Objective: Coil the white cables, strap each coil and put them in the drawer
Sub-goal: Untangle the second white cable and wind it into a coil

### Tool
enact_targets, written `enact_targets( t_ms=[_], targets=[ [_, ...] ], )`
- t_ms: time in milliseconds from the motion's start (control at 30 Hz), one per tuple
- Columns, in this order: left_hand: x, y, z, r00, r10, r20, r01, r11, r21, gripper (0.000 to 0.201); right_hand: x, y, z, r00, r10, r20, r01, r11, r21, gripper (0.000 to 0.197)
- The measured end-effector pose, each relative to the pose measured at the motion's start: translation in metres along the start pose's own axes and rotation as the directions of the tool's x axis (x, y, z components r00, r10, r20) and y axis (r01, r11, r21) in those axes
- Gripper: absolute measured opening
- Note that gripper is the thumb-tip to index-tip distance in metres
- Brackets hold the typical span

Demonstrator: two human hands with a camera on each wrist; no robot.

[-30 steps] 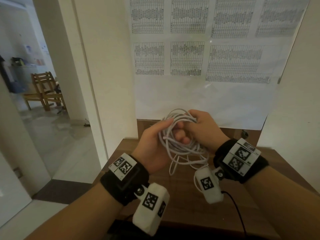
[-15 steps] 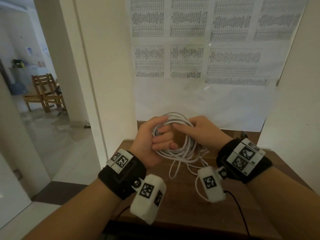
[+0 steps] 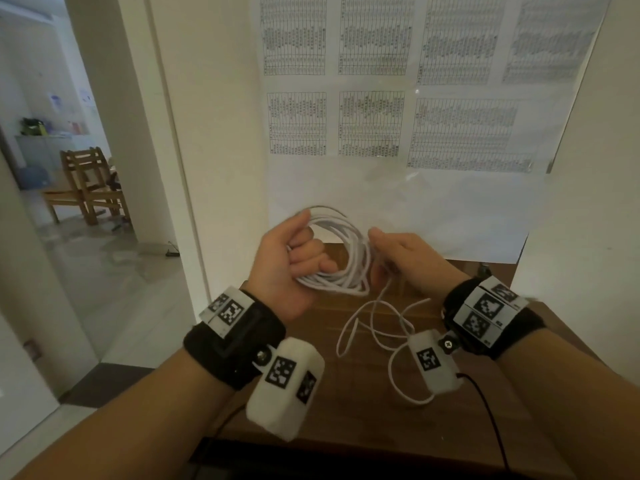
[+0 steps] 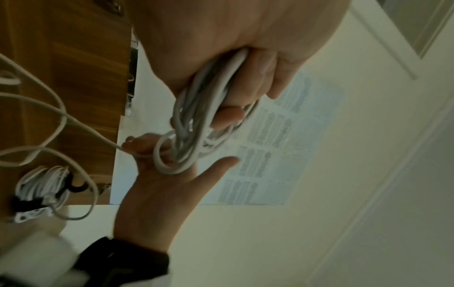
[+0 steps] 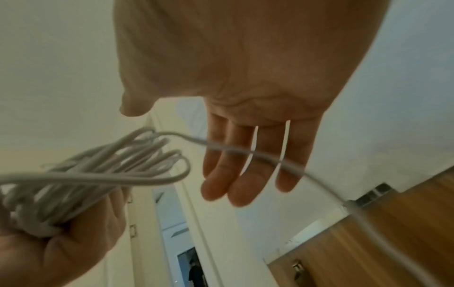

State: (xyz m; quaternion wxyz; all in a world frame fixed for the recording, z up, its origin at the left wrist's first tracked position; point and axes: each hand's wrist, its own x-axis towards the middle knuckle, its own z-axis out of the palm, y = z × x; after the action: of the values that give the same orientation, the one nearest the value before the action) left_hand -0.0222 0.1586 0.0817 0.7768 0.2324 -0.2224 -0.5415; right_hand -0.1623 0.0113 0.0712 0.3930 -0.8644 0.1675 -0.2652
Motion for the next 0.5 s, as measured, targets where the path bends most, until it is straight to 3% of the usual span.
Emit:
enact_targets(
  t_ms=[133, 200, 300, 400, 500],
  targets=[
    [0.003, 0.026, -0.002, 0.999, 0.036, 0.029, -0.032, 0.993, -0.116, 0.046, 0.005, 0.028, -0.002, 0.991, 0.113, 0.075, -0.101, 0.983, -0.155, 0.023],
    [0.002, 0.036, 0.002, 0.995, 0.073, 0.066, -0.064, 0.99, -0.127, 0.045, 0.006, 0.038, 0.002, 0.989, 0.132, 0.062, -0.111, 0.957, -0.268, 0.011],
    [0.002, 0.046, 0.009, 0.978, 0.206, 0.041, -0.203, 0.976, -0.077, 0.042, 0.006, 0.045, 0.011, 0.99, 0.137, -0.034, -0.14, 0.979, -0.145, 0.014],
    [0.008, 0.05, 0.009, 0.92, 0.383, -0.08, -0.378, 0.923, 0.071, 0.04, 0.004, 0.042, 0.021, 0.978, 0.134, -0.161, -0.124, 0.99, 0.071, 0.016],
    [0.017, 0.043, 0.004, 0.813, 0.566, -0.139, -0.477, 0.783, 0.398, 0.033, 0.007, 0.037, 0.03, 0.985, 0.041, -0.167, -0.054, 0.996, -0.077, 0.024]
  ],
)
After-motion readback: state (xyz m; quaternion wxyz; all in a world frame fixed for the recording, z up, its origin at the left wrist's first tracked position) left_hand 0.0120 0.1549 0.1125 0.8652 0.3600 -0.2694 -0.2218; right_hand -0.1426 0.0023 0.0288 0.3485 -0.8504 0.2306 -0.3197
